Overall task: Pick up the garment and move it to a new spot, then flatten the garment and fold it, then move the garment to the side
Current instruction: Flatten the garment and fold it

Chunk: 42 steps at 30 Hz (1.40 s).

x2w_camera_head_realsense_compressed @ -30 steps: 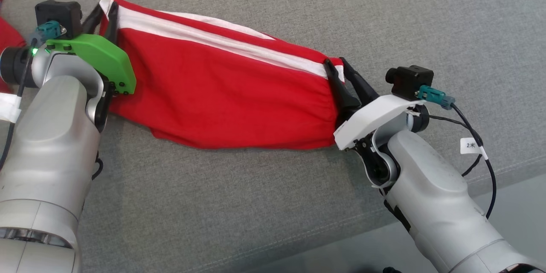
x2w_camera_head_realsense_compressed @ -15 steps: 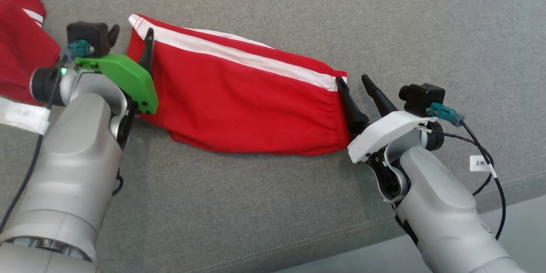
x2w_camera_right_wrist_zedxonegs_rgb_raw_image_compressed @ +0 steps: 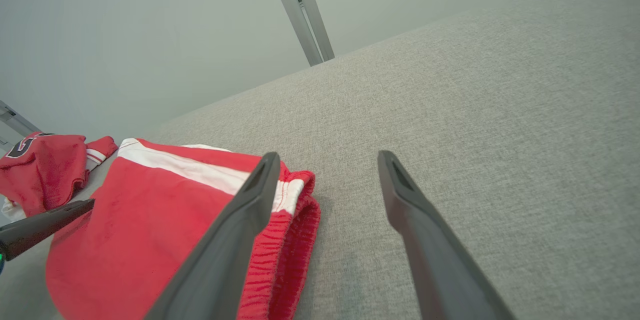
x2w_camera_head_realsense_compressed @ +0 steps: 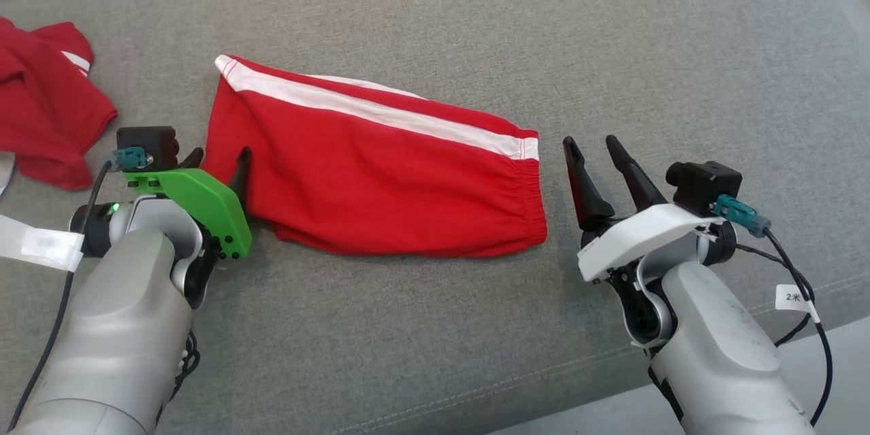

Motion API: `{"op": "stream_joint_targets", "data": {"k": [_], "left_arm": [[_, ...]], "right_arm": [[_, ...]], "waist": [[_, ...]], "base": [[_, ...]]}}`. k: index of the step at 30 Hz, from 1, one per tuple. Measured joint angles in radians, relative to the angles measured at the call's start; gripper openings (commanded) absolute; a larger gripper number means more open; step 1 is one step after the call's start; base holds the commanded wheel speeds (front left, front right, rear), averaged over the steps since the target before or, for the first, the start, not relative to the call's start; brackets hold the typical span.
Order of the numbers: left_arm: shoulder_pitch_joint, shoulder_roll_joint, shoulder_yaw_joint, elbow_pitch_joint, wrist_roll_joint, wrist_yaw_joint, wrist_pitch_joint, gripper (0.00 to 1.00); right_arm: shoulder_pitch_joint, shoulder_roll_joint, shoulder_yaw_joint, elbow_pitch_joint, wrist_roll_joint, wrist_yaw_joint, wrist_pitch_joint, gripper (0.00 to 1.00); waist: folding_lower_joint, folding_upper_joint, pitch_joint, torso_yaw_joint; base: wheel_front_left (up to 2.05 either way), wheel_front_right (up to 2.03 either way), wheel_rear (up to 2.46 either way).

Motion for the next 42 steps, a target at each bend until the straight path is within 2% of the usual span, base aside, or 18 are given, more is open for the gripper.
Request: {"op": "stream_joint_targets", "data": {"k": [3, 8, 18, 19, 20, 28, 34, 36, 42], "left_arm": [[0.009, 0.005, -0.006, -0.023, -0.04, 0.0, 0.023, 1.0], [0.013, 0.034, -0.005, 0.01, -0.046, 0.006, 0.019, 1.0], [-0.009, 0.011, -0.009, 0.042, -0.067, 0.006, 0.005, 1.0], [-0.009, 0.008, -0.01, 0.043, -0.07, 0.006, 0.001, 0.45], [-0.009, 0.005, -0.013, 0.042, -0.075, 0.005, 0.001, 0.0], [0.002, -0.009, -0.043, -0.002, -0.105, 0.001, -0.001, 0.0], [0.046, 0.005, -0.037, -0.049, -0.146, 0.0, -0.067, 0.0], [0.069, 0.016, -0.048, -0.067, -0.136, 0.0, -0.101, 0.0], [0.213, 0.021, -0.002, -0.184, -0.186, 0.007, -0.154, 0.0]], "right_arm": [[0.022, 0.0, -0.023, -0.044, -0.011, 0.0, 0.015, 1.0], [0.048, 0.0, -0.043, -0.106, -0.023, 0.0, 0.043, 1.0], [0.078, 0.0, -0.04, -0.181, -0.023, 0.0, 0.073, 1.0], [0.078, 0.0, -0.038, -0.185, -0.023, 0.0, 0.074, 1.0], [0.078, 0.0, -0.038, -0.188, -0.023, 0.0, 0.074, 1.0], [0.088, 0.0, -0.046, -0.196, -0.024, 0.0, 0.077, 1.0], [0.103, 0.0, -0.061, -0.197, -0.026, 0.0, 0.077, 1.0], [0.111, 0.0, -0.063, -0.199, -0.027, 0.0, 0.078, 1.0], [0.144, -0.001, -0.088, -0.21, -0.049, 0.0, 0.102, 1.0]], "waist": [[0.0, 0.0, 0.006, -0.011], [0.0, 0.0, 0.017, -0.024], [0.0, 0.0, 0.032, -0.031], [0.0, 0.0, 0.033, -0.031], [0.0, 0.0, 0.033, -0.031], [0.0, 0.0, 0.024, -0.023], [0.0, 0.0, 0.0, -0.004], [0.0, 0.0, -0.009, 0.005], [0.0, 0.0, -0.04, 0.042]], "base": [[0.0, 0.0, 0.0], [0.0, 0.0, 0.0], [0.0, 0.0, 0.0], [0.0, 0.0, 0.0], [0.0, 0.0, 0.0], [0.0, 0.0, 0.0], [0.0, 0.0, 0.0], [0.0, 0.0, 0.0], [0.0, 0.0, 0.0]]}}
